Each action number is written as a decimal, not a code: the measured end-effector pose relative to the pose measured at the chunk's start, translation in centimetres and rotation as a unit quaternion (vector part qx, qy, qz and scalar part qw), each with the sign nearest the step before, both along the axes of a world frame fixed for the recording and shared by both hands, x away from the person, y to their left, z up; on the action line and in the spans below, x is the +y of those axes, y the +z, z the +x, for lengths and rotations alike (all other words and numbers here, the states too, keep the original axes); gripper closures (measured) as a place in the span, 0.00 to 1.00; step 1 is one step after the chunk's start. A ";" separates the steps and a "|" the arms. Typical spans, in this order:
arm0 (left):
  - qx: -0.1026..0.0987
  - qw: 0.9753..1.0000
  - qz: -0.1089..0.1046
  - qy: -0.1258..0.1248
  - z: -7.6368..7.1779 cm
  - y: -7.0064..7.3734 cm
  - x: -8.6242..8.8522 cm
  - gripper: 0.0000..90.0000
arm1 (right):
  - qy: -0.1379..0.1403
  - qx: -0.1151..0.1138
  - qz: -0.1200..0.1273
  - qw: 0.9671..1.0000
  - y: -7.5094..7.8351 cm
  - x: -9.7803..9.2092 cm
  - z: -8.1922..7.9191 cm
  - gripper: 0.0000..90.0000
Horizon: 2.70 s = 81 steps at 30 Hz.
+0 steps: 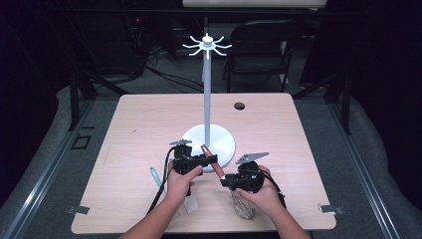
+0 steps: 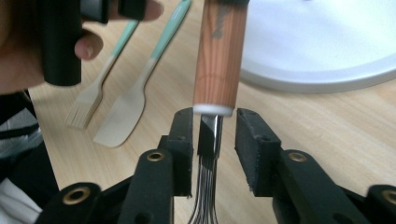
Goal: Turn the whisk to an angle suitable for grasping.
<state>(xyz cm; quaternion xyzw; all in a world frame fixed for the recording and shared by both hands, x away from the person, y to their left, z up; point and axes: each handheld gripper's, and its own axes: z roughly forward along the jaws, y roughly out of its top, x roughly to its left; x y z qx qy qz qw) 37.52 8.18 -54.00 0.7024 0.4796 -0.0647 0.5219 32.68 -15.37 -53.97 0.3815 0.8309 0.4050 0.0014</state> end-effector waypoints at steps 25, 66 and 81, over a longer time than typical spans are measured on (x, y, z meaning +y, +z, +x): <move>0.015 0.999 -0.026 -0.027 -1.7 -0.4 -1.1 0.58 | -0.028 -0.001 0.033 0.999 0.5 0.4 -0.1 0.90; 0.063 0.994 -0.081 -0.023 -1.2 -1.1 -0.5 0.77 | -0.085 0.019 0.057 0.995 0.6 -4.1 1.2 0.82; 0.066 0.992 -0.098 -0.040 -1.3 -0.5 -0.2 0.80 | -0.105 0.043 0.049 0.992 -0.4 -5.0 1.8 0.81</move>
